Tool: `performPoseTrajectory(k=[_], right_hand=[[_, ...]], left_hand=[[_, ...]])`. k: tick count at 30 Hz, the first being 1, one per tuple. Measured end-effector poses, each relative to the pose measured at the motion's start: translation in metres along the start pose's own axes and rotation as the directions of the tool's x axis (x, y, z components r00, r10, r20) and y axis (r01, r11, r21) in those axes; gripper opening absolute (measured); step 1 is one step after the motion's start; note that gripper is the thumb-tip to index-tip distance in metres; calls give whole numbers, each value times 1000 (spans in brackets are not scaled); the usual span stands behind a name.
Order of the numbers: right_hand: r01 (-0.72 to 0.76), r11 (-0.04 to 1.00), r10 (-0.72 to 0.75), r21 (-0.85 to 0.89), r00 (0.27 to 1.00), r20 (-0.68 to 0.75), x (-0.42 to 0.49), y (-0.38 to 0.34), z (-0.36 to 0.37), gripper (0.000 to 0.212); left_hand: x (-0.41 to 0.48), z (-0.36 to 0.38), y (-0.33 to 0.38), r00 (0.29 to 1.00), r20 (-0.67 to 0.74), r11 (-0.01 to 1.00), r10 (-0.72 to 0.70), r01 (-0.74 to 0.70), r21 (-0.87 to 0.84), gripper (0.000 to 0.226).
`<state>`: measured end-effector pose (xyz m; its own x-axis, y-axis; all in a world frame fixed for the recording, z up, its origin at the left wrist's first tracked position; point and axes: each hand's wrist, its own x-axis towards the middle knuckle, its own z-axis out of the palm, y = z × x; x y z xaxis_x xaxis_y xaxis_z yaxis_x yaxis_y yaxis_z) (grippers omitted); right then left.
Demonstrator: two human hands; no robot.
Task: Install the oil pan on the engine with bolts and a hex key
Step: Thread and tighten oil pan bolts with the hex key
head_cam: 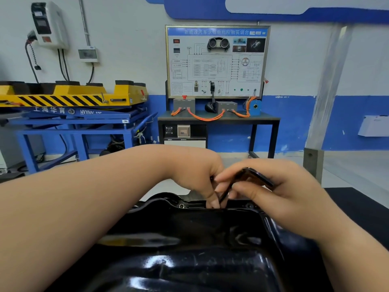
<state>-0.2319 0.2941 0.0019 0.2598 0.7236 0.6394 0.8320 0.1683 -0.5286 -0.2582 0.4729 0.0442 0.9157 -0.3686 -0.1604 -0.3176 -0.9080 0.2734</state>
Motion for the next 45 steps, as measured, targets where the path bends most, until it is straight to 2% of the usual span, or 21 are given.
performPoseTrajectory(k=[1, 4, 5, 7, 9, 12, 15, 19, 22, 25, 28, 32, 35, 38, 40, 43, 45], right_hand=[[11, 999, -12, -44, 1000, -17, 0, 1, 0, 22], [25, 991, -39, -134, 994, -102, 3, 1, 5, 7], [18, 989, -38, -144, 990, -136, 4, 1, 7, 4], [-15, 987, -17, -160, 981, -193, 5, 3, 9, 13], [-27, 990, 2, -142, 985, -175, 5, 4, 10, 19], [-6, 999, 3, -47, 998, -61, 4, 2, 10, 14], [-20, 1000, 20, -14, 999, 37, 2, 3, 5, 31], [-16, 1000, 16, -21, 1000, -17, 3, 6, 4, 21], [-14, 999, 11, -39, 996, -93, 5, 7, 9, 5], [-47, 997, 39, -53, 988, -148, 7, 8, 12, 19], [-48, 999, 47, -7, 996, -75, 6, 6, 12, 13], [-65, 997, 64, 30, 997, 41, 2, 6, 3, 23], [-79, 996, 80, -27, 996, 31, 2, 6, 0, 20], [-44, 997, 44, -62, 999, 0, 3, 3, 3, 16], [-13, 993, 9, -114, 999, -34, 4, 3, 7, 6], [-10, 986, -8, -167, 994, -106, 5, 2, 12, 15], [-27, 983, 4, -182, 992, -127, 6, 3, 14, 19]], left_hand=[[0, 0, 0, 1000, 1, 1000, 2, -2, -8, 6], [1, 0, -1, 999, -35, 1000, 23, -23, 14, 41], [0, 0, -1, 999, -39, 999, 30, -29, 13, 44], [0, -1, 1, 999, -27, 1000, 30, -30, -2, 37], [0, -1, 1, 1000, -24, 1000, 13, -13, -1, 33], [0, -1, 3, 999, -38, 999, 11, -9, 53, 40], [0, -2, 2, 1000, -13, 999, 14, -13, 50, 40], [-2, 0, 1, 1000, -9, 1000, 12, -11, 25, 5], [-2, 0, 0, 1000, -15, 1000, -3, 3, 31, 3], [-2, 0, 0, 1000, 1, 999, -20, 20, 27, 6], [-2, -1, 2, 1000, -12, 1000, -9, 9, 5, 36], [-1, -1, 0, 1000, -15, 998, -17, 18, 53, 41], [-1, 0, 0, 1000, -20, 1000, -15, 15, 2, 49], [-2, 0, 3, 1000, -11, 1000, -10, 11, 10, 38], [-2, 0, 2, 1000, -10, 999, -7, 7, 36, 31], [-2, 0, 1, 999, -5, 998, -34, 34, 61, 11], [-1, 1, 0, 999, 14, 997, -51, 50, 64, 12]])
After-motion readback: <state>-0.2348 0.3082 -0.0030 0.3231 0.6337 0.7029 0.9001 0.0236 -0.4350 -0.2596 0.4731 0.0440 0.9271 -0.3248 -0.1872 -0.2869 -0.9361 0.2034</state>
